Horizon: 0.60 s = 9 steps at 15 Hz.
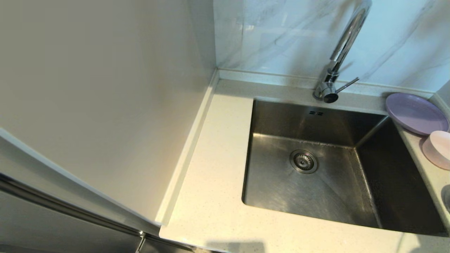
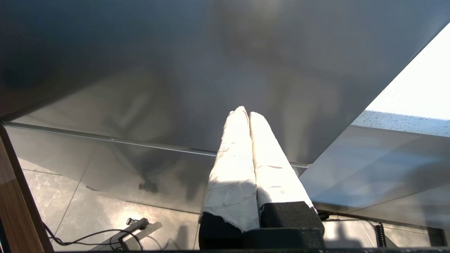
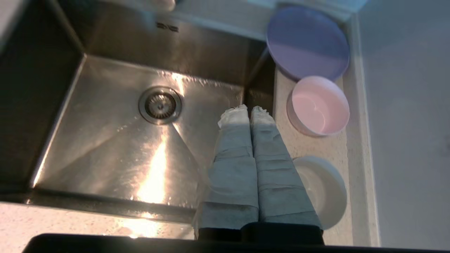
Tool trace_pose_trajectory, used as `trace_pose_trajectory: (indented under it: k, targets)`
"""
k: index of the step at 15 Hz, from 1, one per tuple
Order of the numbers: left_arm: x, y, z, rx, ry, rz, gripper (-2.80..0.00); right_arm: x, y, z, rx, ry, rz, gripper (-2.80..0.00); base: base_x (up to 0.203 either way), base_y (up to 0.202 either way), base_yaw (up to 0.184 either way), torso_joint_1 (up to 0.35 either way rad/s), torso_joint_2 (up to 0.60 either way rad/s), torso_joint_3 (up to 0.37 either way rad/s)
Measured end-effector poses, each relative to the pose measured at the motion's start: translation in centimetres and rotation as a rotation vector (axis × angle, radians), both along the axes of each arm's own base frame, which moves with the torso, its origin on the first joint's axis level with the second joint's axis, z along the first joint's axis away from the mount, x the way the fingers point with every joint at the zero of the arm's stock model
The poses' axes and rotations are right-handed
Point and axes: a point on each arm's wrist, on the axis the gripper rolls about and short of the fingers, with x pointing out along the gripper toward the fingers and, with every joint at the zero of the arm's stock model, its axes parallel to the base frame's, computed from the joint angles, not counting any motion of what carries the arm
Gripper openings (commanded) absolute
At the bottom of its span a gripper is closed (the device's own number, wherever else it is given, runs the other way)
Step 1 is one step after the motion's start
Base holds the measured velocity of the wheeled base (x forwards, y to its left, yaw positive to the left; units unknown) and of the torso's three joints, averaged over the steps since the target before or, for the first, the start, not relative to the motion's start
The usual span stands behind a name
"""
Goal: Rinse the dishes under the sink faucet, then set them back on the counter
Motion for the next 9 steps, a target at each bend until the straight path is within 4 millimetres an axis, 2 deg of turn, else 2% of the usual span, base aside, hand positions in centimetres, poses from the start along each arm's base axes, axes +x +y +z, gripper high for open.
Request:
trace_pose_trajectory:
  k: [2,4,9]
  targets:
    - [0.0,0.0,0.0,0.0,0.0,0.0,-2.8,-1.8,0.6,-1.4,-0.025,-0.091,0.017,-2.8,0.0,0.0,0.0,0.0,0.0,0.0]
    - [0.0,0.0,0.0,0.0,0.0,0.0,-2.8,-3.2,0.9,-2.0,-0.033,-0.179,-0.014,-2.8,0.0,0.0,0.0,0.0,0.0,0.0]
    - [0.0,0.0,0.0,0.0,0.0,0.0,-2.8,-5.6,1.0,-4.5,-0.023,-0.2,-0.126,-2.8,0.0,0.0,0.0,0.0,0.0,0.0]
